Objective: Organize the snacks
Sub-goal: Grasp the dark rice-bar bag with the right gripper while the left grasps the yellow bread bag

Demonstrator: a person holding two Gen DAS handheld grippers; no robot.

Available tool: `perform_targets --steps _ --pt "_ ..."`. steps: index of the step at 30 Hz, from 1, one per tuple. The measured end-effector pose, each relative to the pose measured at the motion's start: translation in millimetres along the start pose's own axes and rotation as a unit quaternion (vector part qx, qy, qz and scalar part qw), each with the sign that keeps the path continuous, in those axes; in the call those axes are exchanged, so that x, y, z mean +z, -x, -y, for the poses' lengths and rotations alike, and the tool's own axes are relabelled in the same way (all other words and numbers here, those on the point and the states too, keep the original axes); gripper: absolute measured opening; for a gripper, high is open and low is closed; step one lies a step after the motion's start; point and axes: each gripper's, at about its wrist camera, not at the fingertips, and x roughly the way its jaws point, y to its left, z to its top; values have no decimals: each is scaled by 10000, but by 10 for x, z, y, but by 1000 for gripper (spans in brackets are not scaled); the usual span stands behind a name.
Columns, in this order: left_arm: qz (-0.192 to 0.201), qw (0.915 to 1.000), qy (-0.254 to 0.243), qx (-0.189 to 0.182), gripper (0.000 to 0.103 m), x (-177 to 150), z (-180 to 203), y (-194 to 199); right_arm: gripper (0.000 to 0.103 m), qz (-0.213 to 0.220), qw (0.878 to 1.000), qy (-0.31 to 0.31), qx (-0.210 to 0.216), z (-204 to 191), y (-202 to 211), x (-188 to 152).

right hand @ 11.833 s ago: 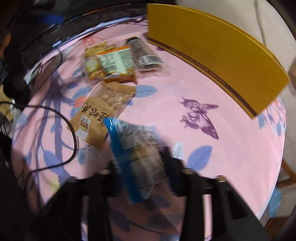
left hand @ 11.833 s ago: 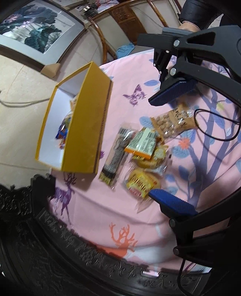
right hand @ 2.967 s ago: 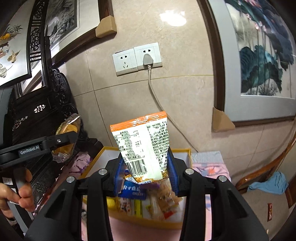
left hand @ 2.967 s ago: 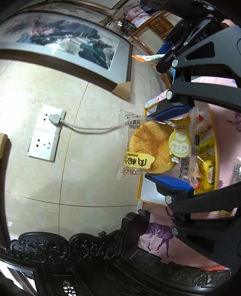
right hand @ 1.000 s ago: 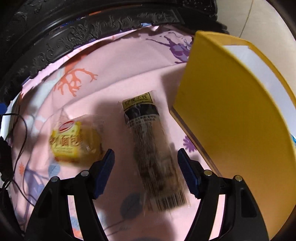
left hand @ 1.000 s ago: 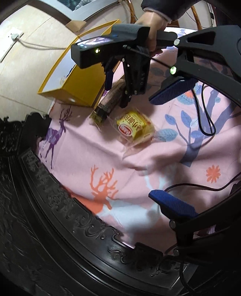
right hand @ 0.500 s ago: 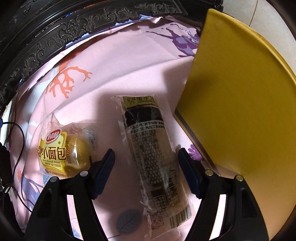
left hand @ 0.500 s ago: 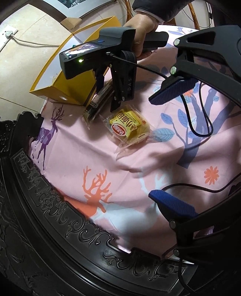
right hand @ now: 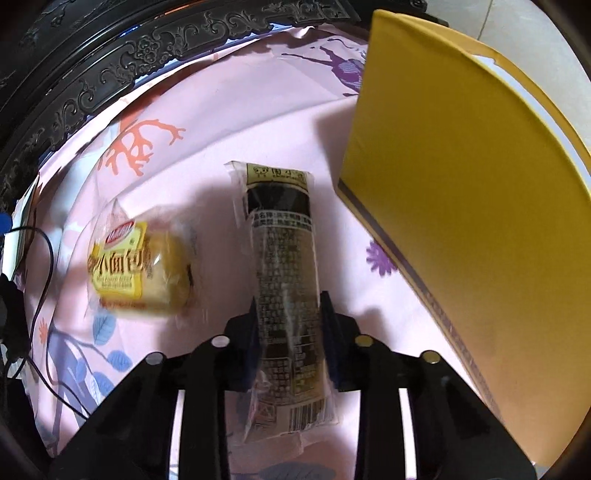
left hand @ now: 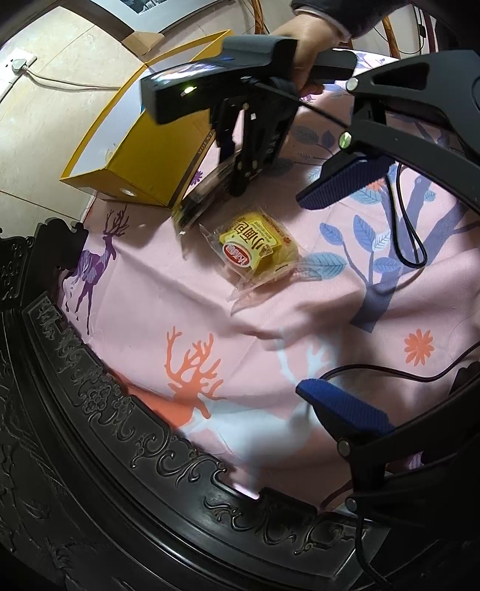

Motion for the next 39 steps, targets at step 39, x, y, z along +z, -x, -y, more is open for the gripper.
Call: perform_targets --steps 39 --pt "-366 9684 -2463 -121 73 194 654 -1131 28 505 9752 -2144 -210 78 803 -1717"
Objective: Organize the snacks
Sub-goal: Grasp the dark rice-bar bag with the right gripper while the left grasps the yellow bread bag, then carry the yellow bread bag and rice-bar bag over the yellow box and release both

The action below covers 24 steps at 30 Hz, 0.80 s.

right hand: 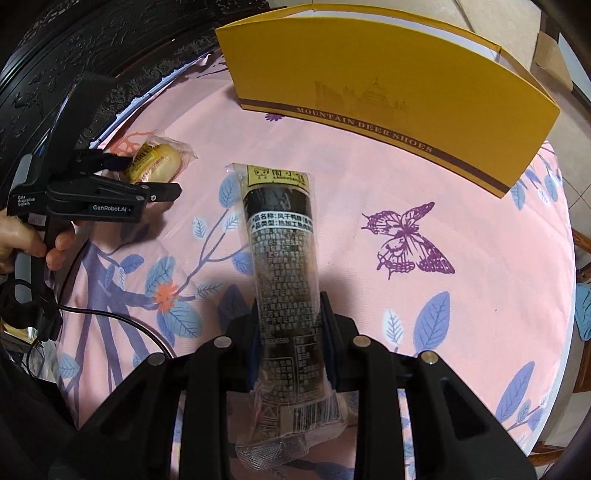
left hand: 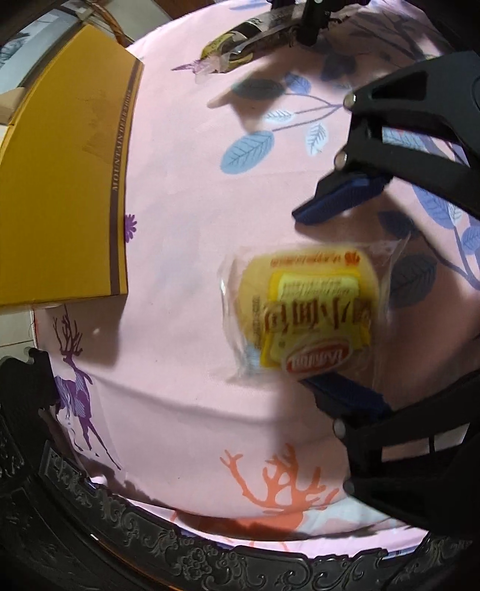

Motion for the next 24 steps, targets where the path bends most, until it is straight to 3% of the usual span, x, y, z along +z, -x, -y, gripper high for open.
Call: perform_targets --steps 2,9,24 --pt "-4 9999 71 -78 65 12 -8 5 28 -1 10000 -57 -1 6 15 -10" --pt "48 9999 75 -92 55 32 26 16 28 16 9999 -105 -42 -12 39 -11" --pt "174 9990 391 -152 53 115 9 230 28 112 9999 -64 -103 -16 126 -8"
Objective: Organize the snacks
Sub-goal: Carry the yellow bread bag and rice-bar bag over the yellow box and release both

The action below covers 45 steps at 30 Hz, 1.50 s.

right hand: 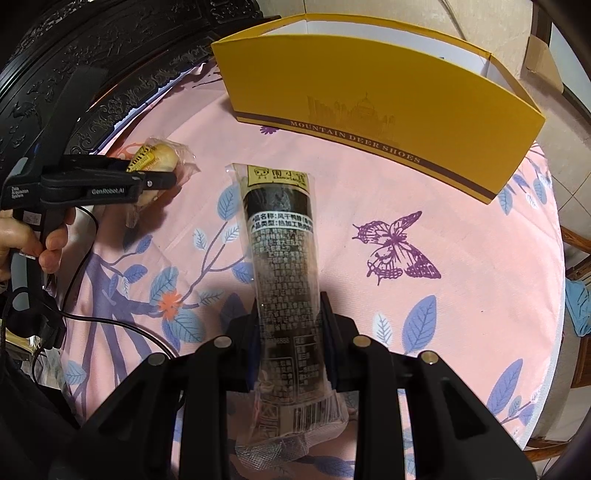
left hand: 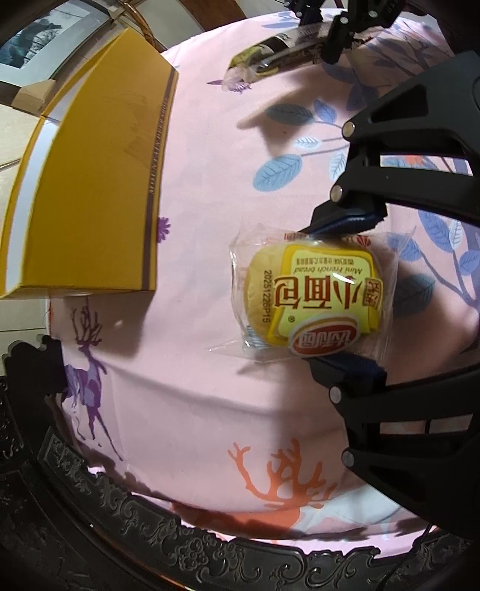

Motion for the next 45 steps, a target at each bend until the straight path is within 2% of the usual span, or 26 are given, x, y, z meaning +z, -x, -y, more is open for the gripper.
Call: perform_targets --steps 13,24,36,45 --pt "214 9996 175 78 53 95 131 494 28 419 9990 -124 -36 16 357 -13" --pt "873 9959 123 -221 53 482 479 1168 28 1159 9924 -408 -51 147 951 187" --pt "1522 9859 337 -601 53 1098 642 1664 29 2054 9757 -660 -383 523 1500 678" --pt "1925 9776 437 -730 53 1824 795 1693 29 2511 9629 -833 -528 889 1599 1412"
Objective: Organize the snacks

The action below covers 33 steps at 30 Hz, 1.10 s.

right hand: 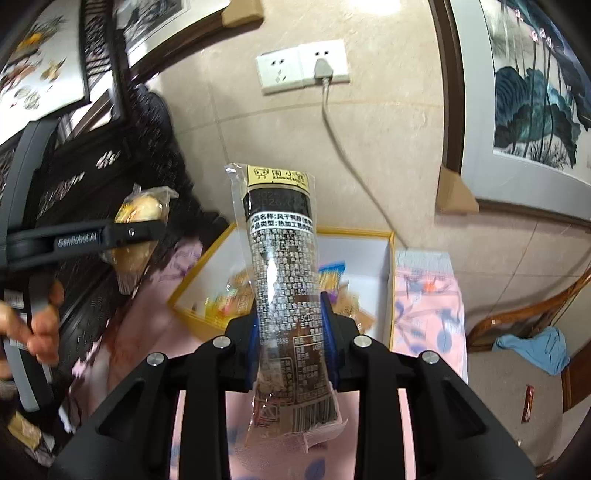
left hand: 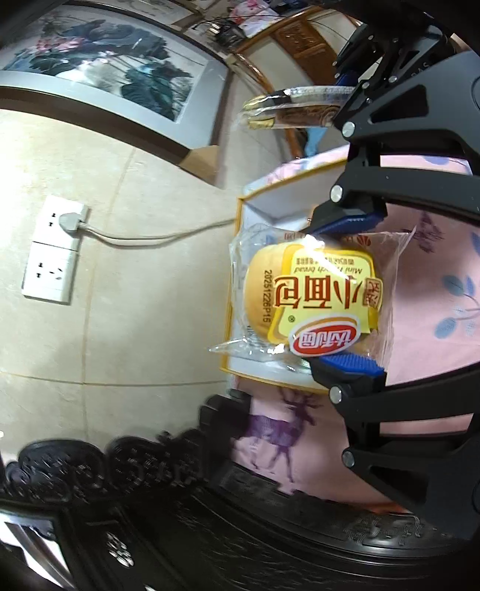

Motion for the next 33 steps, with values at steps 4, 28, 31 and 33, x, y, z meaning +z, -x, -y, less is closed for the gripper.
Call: perform_targets --steps 4,28,31,33 --pt "72 9999 74 -44 53 221 27 -191 29 149 9999 3 -29 45 -200 250" --pt "-449 9974 131 546 95 161 -47 -707 92 -329 9990 -68 -299 -65 -616 177" --pt "-437 9973 136 580 95 148 -50 -659 92 -391 9989 -83 -228 -88 -578 166" --pt "-443 9972 143 592 95 141 -49 -641 92 -413 9989 -47 -211 -114 -560 156"
